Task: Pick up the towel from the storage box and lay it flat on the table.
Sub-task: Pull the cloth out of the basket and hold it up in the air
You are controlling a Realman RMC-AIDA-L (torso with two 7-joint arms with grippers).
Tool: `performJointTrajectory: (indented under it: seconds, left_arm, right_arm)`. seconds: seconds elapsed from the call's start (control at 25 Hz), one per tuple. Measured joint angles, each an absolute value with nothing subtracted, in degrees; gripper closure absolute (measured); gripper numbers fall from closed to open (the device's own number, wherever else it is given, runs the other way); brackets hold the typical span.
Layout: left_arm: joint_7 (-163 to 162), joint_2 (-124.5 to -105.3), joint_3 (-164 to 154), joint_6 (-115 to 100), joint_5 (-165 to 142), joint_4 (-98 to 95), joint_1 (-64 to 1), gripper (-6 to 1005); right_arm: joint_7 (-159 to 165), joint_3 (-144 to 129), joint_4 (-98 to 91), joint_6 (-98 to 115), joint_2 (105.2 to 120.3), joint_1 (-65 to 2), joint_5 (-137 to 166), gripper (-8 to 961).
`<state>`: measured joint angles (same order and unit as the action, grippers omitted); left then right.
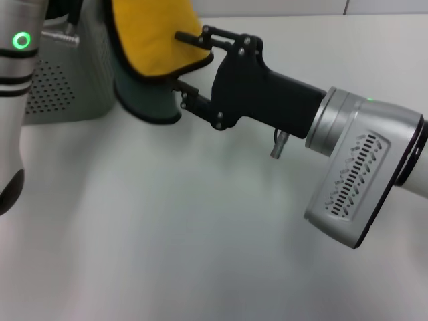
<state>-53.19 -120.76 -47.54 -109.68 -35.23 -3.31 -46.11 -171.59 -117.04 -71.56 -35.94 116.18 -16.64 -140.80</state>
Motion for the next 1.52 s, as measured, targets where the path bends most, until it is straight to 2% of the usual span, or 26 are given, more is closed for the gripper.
performJointTrajectory:
  seconds: [0.88, 1.52]
  left_arm:
    - [-52.2, -120.76, -47.5, -107.1, -32.7, 0.1, -56.2, 986]
    - [-53.5, -120.76, -48.0, -106.3, -33.5, 0.3, -57.6, 986]
  right_arm:
    - [-171.6, -113.8, -70.9, -34.6, 116.19, -20.2, -141.2, 442]
    - [-171.6, -109.8, -69.8, -36.0, 116.19, -21.7, -142.7, 442]
